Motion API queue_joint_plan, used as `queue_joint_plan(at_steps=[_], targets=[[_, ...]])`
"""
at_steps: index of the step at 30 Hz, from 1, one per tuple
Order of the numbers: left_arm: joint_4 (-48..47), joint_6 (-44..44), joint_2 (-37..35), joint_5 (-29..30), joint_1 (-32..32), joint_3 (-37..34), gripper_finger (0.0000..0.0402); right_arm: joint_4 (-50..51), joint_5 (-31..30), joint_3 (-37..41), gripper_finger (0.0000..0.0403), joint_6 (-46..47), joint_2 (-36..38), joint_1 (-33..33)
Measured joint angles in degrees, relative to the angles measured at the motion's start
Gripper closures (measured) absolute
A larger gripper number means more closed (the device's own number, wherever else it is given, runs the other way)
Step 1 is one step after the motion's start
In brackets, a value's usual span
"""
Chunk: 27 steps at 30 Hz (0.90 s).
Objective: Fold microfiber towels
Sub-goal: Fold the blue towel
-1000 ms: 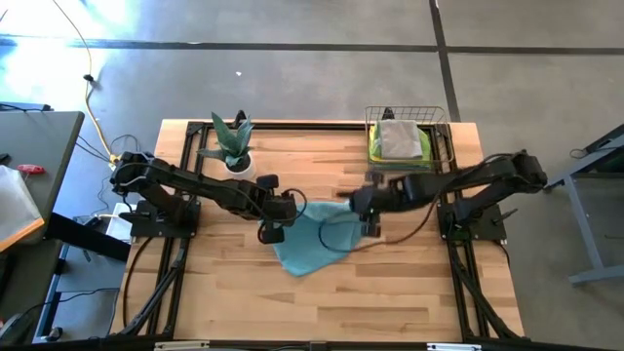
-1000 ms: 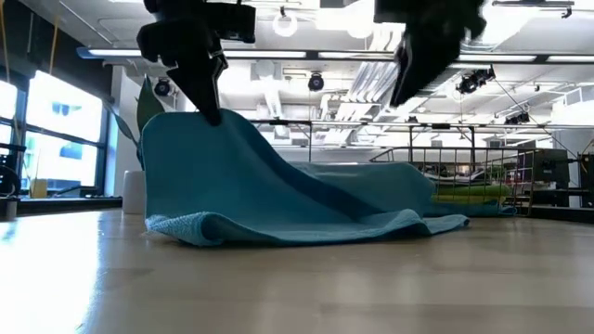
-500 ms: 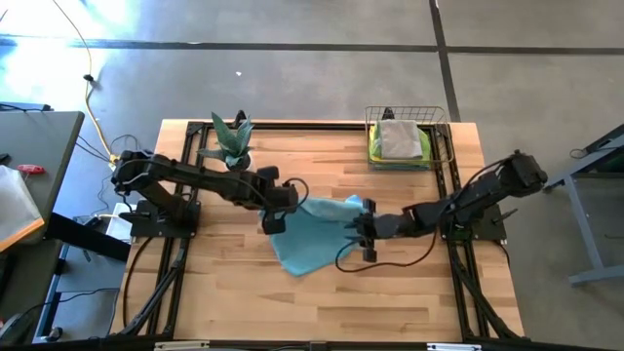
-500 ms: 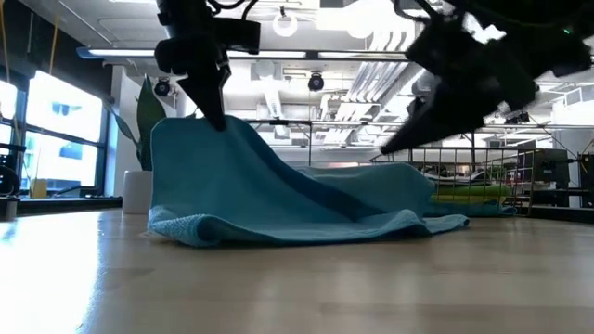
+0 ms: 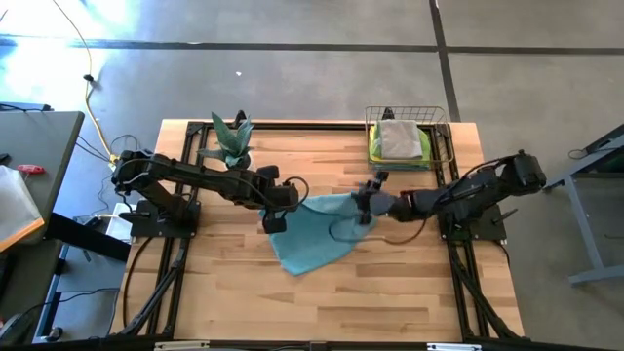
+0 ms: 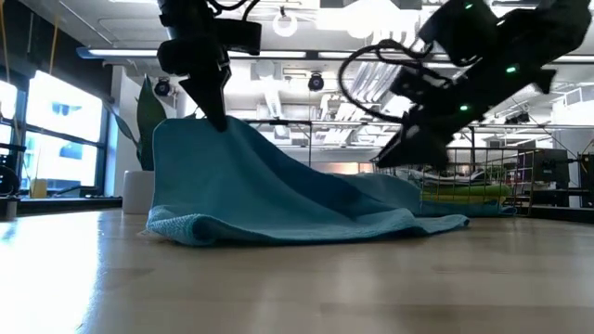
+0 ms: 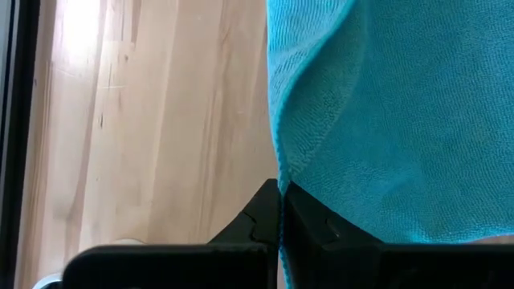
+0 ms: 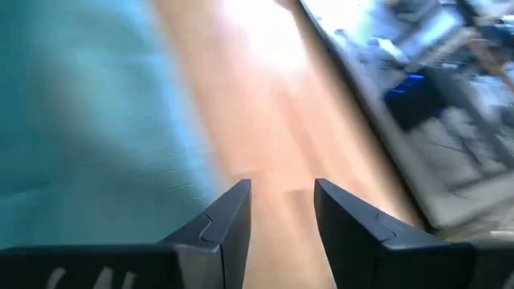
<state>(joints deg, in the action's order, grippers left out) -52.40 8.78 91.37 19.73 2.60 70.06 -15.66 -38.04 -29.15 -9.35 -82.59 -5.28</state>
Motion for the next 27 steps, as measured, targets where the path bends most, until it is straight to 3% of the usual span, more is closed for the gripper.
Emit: queue_joint_plan(at_steps=[5,11,14,18,27], targets=[[0.0,0.0,0.0,0.1,0.0,0.0,0.0401,-2.1,-1.7,0.0,0.0274,-0.3,1.0,3.9],[-0.2,-1.0,0.0,0.1,0.0,0.0,0.0401,4.4,15.2,-0.1,0.0274,10.7,6.0,-0.6],[-0.1,-1.9,0.0,0.2,0.0,0.0,0.0401,11.4,19.7,-0.1,0.0274,13.7,6.2,-4.5],[0.0,-1.9,0.0,0.2,0.0,0.0,0.0401,18.2,14.5,0.0,0.0274,14.5,3.6,-9.1],[0.3,-1.9,0.0,0.2,0.0,0.0,0.0401,10.3,-0.3,0.0,0.0274,10.4,-5.7,-12.8]])
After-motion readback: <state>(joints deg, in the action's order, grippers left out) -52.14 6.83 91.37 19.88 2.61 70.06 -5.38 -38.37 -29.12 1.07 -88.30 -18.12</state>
